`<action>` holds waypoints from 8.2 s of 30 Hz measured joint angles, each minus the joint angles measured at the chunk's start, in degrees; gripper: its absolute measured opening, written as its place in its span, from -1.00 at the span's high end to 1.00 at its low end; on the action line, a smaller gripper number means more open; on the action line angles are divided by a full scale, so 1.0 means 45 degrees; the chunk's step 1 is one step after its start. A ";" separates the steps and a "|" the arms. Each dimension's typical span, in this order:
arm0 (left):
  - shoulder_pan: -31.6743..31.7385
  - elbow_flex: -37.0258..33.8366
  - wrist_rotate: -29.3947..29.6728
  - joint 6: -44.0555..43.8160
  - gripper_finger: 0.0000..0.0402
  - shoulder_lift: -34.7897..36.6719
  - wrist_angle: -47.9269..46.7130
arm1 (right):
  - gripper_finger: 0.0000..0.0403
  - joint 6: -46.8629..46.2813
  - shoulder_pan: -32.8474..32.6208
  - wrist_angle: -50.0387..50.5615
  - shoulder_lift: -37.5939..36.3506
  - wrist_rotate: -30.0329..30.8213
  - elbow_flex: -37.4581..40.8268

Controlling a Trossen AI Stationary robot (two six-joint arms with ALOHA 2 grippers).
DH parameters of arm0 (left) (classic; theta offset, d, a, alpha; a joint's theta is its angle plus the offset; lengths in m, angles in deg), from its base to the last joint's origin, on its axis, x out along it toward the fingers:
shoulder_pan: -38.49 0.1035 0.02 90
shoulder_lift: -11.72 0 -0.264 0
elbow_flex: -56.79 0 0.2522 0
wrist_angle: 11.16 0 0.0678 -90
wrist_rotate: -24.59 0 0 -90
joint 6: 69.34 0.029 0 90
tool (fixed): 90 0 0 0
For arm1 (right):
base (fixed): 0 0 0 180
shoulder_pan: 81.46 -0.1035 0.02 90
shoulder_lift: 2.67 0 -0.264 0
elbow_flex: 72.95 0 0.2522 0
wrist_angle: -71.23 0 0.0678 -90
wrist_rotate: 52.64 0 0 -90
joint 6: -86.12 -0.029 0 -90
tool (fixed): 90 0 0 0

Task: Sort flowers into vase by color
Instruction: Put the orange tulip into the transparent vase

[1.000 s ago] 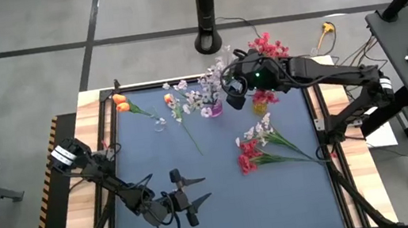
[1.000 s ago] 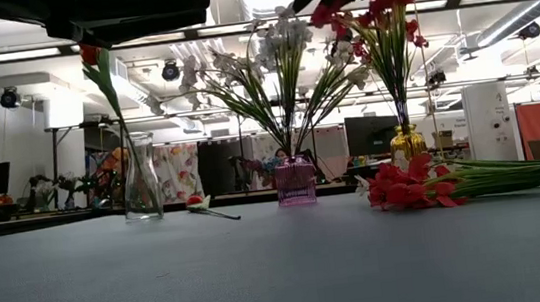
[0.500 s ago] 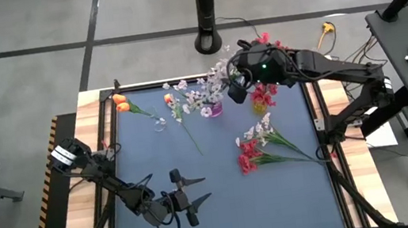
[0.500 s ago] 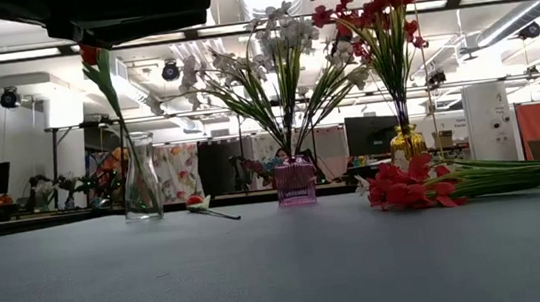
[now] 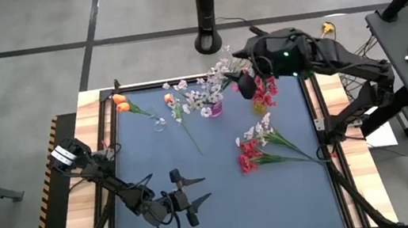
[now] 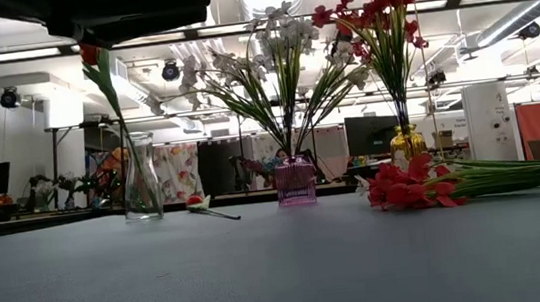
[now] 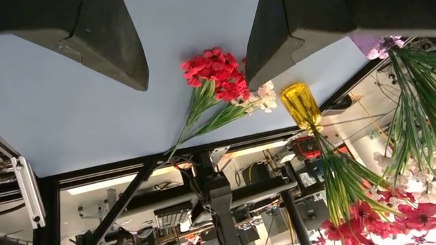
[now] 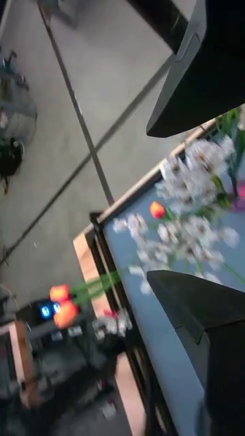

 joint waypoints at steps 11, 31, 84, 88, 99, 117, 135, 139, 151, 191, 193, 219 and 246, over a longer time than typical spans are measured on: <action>0.0000 0.1437 0.0000 -0.0044 -0.13 0.0073 -0.2565 | -0.62 -0.2075 -0.3250 0.3524 -0.0041 -0.0004 -0.1304; -0.0743 0.6202 -0.5080 -0.9928 -0.13 0.0379 -2.0554 | -0.62 -0.6391 -0.7657 0.7697 -0.0068 0.0330 0.0721; -0.3283 0.2262 -0.1145 -2.0303 -0.13 0.1088 -2.3757 | -0.62 -0.0481 -0.4032 -1.6079 0.5269 0.3422 1.0707; -0.3283 0.2262 -0.1162 -2.0322 -0.13 0.1073 -2.3761 | -0.62 -0.0484 -0.3771 -1.6108 0.6591 0.3951 0.9661; -0.3283 0.2262 -0.0978 -2.0322 -0.13 0.1069 -2.3748 | -0.62 -0.0523 -0.3711 -1.6061 0.9368 0.6292 0.7510; -0.3283 0.2267 -0.0042 -2.0420 -0.13 0.0928 -2.3655 | -0.62 -0.1185 -0.3216 -1.6075 1.0651 0.6663 0.7086; -0.3279 0.2267 0.0049 -2.0424 -0.13 0.0928 -2.3653 | -0.30 -0.3116 -0.2979 -1.5957 1.1364 0.5213 0.6999; -0.3279 0.2267 0.0053 -2.0419 -0.13 0.0928 -2.3653 | 0.02 -0.4088 -0.2771 -1.5505 1.1327 0.4733 0.6997; -0.3269 0.2267 0.0049 -2.0419 -0.13 0.0928 -2.3645 | 0.76 -0.4164 -0.2730 -1.5408 1.1327 0.4684 0.7011; -0.3252 0.2471 0.0511 -2.0176 -0.13 0.0930 -2.3121 | 0.74 -0.6484 -0.5440 -0.6290 0.7694 0.1812 0.7070; -0.3256 0.2471 0.0178 -2.0176 -0.13 0.0933 -2.3099 | 0.63 -0.6480 -0.5414 -0.6245 0.7694 0.1400 0.7070; -0.4440 0.2637 -0.2030 -1.9122 -0.13 0.0937 -2.1230 | -0.17 0.0165 -0.3921 -1.6338 0.7820 0.1661 0.9620; -0.4371 0.2350 -0.1957 -1.9181 -0.13 0.0928 -2.1234 | 0.21 -0.0823 -0.3298 -1.7927 1.0442 0.1656 0.9046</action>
